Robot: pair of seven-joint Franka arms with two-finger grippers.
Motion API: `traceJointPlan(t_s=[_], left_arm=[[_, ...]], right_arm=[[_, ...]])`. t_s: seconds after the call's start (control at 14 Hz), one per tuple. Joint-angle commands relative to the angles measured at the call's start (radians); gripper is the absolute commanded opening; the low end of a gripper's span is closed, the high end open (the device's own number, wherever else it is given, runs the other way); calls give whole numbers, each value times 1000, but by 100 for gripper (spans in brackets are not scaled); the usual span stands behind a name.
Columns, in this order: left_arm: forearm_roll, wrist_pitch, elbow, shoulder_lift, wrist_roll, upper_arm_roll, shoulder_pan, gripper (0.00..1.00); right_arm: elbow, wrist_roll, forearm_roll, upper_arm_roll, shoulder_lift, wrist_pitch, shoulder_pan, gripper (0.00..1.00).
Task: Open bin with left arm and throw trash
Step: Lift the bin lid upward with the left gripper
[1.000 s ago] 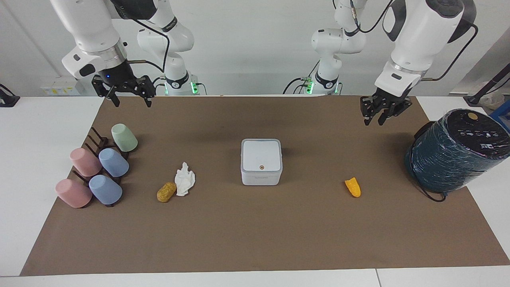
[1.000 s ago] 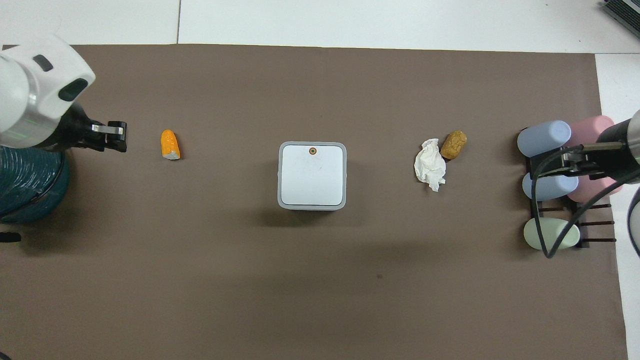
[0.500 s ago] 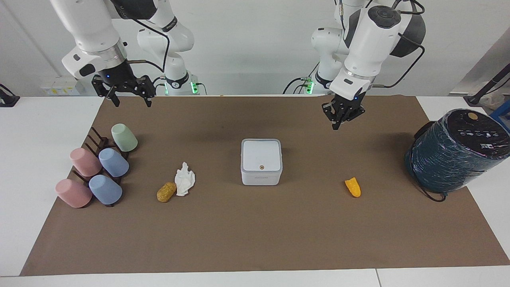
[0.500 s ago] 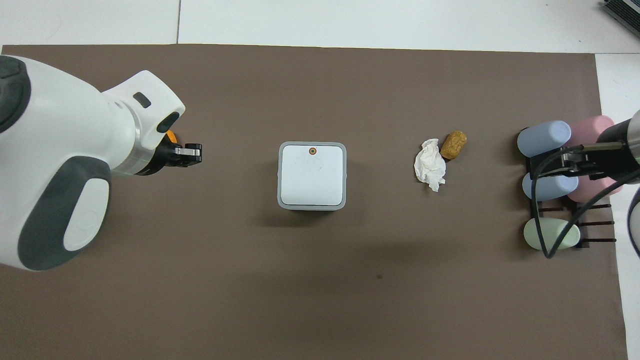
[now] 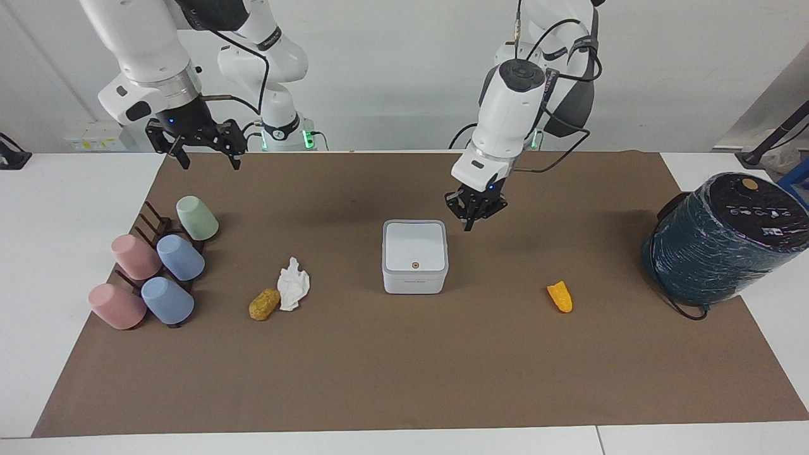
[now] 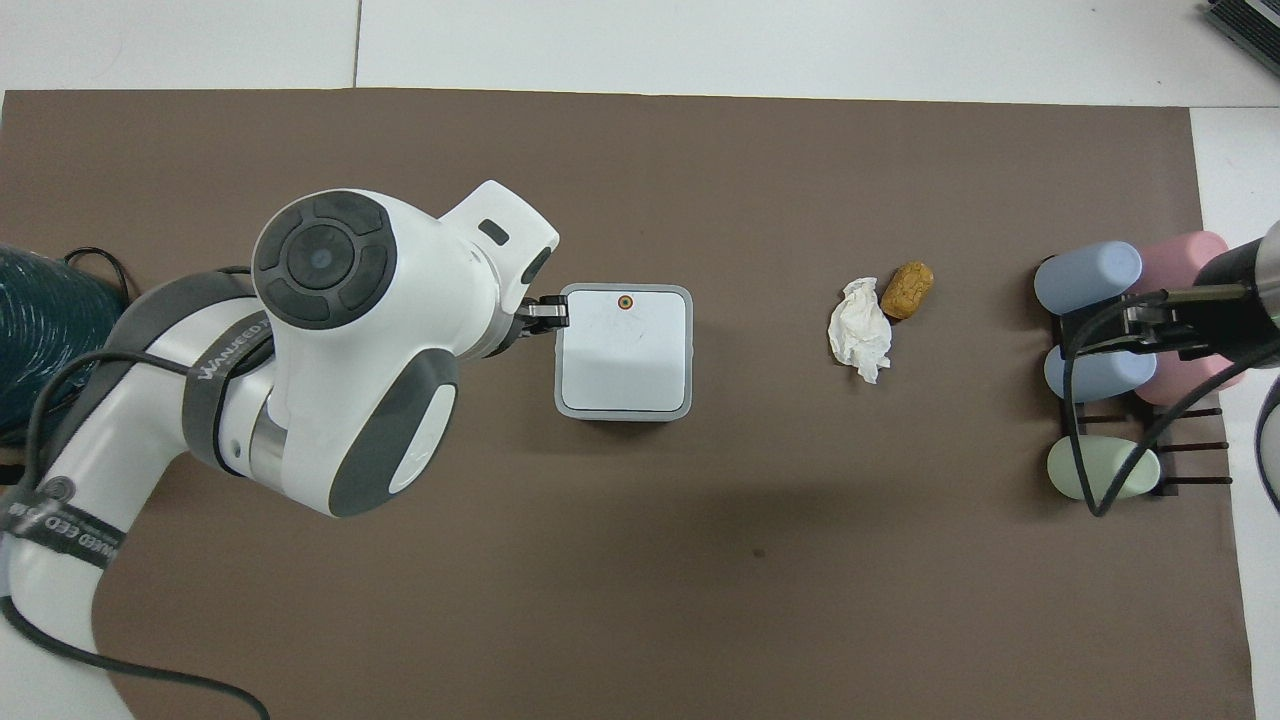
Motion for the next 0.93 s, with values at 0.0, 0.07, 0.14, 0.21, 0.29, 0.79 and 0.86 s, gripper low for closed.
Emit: traceJointPlan(t_s=[0.0, 0.07, 0.14, 0.21, 0.29, 0.79, 0.86], left_arm=[[-33, 70, -2, 17, -34, 16, -34, 0], [-35, 87, 1, 32, -36, 16, -42, 0], [-35, 111, 4, 47, -54, 16, -53, 0], [-33, 134, 13, 69, -81, 16, -68, 0], [-33, 162, 27, 105, -104, 18, -83, 0], [-21, 233, 39, 202, -149, 19, -134, 0], [-21, 234, 39, 208, -149, 19, -136, 0]], right_arm=[[-29, -33, 24, -6, -27, -5, -7, 100], [-27, -33, 24, -5, -25, 4, -1, 100], [-26, -28, 24, -5, -25, 6, 3, 100], [-27, -28, 24, -5, -25, 9, 3, 100], [-26, -25, 24, -5, -25, 14, 3, 100], [-112, -22, 24, -5, 25, 256, 2, 100], [-107, -23, 24, -5, 60, 291, -6, 100]])
